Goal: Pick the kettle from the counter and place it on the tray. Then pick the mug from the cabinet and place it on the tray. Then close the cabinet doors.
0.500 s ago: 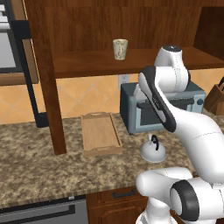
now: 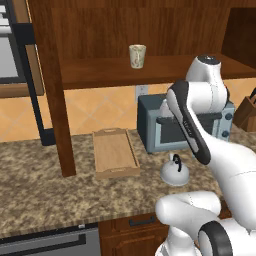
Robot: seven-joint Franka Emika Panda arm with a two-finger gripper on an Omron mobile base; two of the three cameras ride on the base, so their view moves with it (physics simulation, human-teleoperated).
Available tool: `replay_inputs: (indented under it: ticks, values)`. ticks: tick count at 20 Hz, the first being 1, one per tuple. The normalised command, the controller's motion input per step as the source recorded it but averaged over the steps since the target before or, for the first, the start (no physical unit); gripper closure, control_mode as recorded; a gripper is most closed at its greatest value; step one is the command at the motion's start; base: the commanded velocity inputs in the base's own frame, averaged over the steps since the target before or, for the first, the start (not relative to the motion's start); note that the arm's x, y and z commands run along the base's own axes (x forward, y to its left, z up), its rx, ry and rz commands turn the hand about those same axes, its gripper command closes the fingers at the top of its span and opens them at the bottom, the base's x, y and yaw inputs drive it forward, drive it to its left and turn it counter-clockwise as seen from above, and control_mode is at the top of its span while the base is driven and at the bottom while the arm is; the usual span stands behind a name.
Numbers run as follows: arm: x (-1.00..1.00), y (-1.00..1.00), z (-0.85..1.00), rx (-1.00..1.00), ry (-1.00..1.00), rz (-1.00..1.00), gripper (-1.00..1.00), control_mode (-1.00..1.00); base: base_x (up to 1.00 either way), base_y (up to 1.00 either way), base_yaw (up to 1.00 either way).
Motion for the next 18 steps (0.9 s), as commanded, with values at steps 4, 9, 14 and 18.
replay_inputs:
  ticks: [4, 9, 14, 18]
  values:
    - [-0.48, -0.20, -0.31, 0.00, -0.03, -0.03, -1.00, -1.00, 0.00, 0.00, 0.00]
    - [-0.22, -0.18, -0.37, 0.00, 0.00, -0.01, -1.00, -1.00, 0.00, 0.00, 0.00]
    - [-0.02, -0.02, -0.36, -0.01, 0.06, 0.00, -1.00, -1.00, 0.00, 0.00, 0.00]
    - [0.00, 0.00, -0.28, 0.00, 0.07, 0.00, -1.00, -1.00, 0.00, 0.00, 0.00]
